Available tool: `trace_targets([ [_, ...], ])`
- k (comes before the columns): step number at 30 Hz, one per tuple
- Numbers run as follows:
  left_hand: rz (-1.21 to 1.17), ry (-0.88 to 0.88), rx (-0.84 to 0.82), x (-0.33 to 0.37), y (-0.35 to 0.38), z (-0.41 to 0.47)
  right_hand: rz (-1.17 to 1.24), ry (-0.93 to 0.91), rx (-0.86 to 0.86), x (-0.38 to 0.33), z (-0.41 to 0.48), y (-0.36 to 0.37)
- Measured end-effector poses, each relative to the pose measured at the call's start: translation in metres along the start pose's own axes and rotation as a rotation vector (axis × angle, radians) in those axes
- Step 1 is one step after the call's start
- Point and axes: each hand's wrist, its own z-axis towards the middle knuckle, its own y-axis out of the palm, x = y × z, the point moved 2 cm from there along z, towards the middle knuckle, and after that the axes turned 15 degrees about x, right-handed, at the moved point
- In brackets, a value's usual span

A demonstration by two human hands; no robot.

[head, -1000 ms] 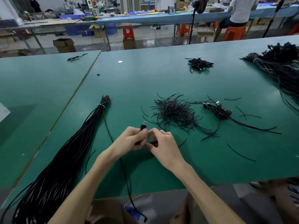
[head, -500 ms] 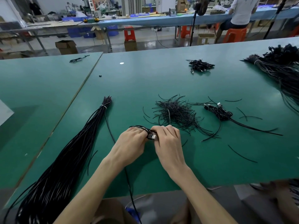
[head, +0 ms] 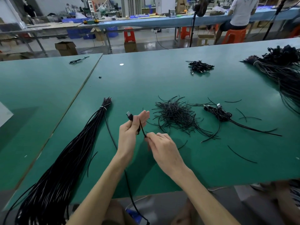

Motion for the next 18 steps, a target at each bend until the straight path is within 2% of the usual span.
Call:
trace_targets([
  [4,-0.350,-0.200,-0.095,0.007,0.005,-0.001,0.139,0.169,-0.123,0.008,0.002,0.000],
  [9,-0.421,-0.315,-0.079,0.007,-0.005,-0.001,0.206,0.249,-0.112,0.013,0.002,0.002],
  [13,-0.217,-0.256,-0.203,0.012,-0.016,-0.001,0.188,0.293,-0.152,0.018,0.001,0.005],
  [15,-0.023,-0.140,-0.244,0.014,-0.020,-0.002,0.149,0.284,-0.162,0.018,0.001,0.006],
  [18,0.250,0.079,-0.201,0.018,-0.029,-0.001,0.208,0.344,-0.118,0.021,0.001,0.006],
])
